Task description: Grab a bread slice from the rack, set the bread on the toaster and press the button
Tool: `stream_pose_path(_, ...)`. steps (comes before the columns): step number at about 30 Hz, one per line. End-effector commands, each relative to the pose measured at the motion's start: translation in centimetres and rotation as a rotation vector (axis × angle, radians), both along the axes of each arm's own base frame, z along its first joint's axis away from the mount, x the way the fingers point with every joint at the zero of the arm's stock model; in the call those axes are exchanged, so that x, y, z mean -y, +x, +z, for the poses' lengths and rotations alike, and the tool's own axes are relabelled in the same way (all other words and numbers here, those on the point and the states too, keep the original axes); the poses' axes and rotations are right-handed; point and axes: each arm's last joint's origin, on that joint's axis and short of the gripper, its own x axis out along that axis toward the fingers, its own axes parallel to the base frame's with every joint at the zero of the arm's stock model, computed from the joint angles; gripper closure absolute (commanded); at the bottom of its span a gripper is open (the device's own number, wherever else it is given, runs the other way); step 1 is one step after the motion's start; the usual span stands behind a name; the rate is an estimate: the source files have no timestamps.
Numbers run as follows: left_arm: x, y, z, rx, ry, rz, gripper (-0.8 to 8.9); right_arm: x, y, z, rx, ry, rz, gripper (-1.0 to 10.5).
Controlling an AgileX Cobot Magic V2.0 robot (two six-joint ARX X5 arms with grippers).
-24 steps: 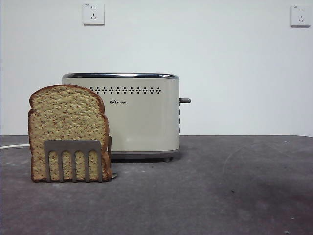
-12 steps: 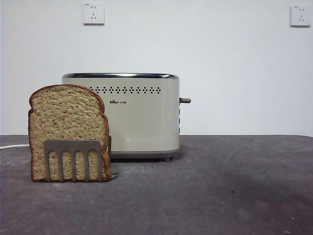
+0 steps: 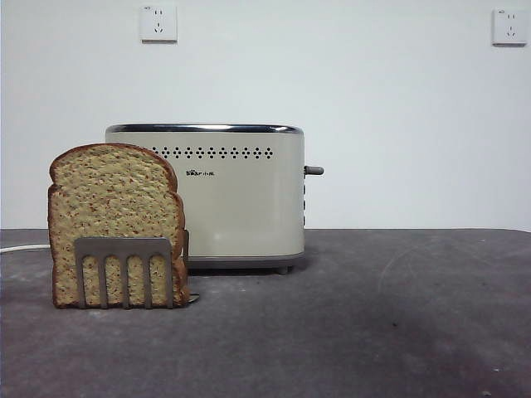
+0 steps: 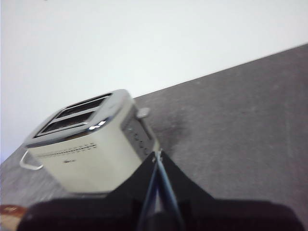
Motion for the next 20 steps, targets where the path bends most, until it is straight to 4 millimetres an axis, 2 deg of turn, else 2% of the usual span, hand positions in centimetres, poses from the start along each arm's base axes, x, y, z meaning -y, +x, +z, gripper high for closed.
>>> stream_pose_path(1, 0.1, -0.6, 1.9, 0.015, 0.047, -0.030, 8.22, -0.1, 0.6, 1.5, -0.020, -0.054, 0.040, 9.6)
stream_pose_path(9, 0.6, -1.4, 6.4, -0.042, 0.135, -0.202, 8.22, -0.6, 1.7, 5.1, -0.135, -0.152, 0.195, 9.6)
stream_pose_path(15, 0.9, -1.7, 7.6, -0.115, 0.239, -0.361, 8.22, -1.1, 1.4, 6.5, -0.274, -0.195, 0.363, 9.6)
stream_pose_path(20, 1.2, -1.9, 7.3, -0.124, 0.279, -0.447, 8.22, -1.4, 1.2, 6.1, -0.346, -0.242, 0.419, 9.6)
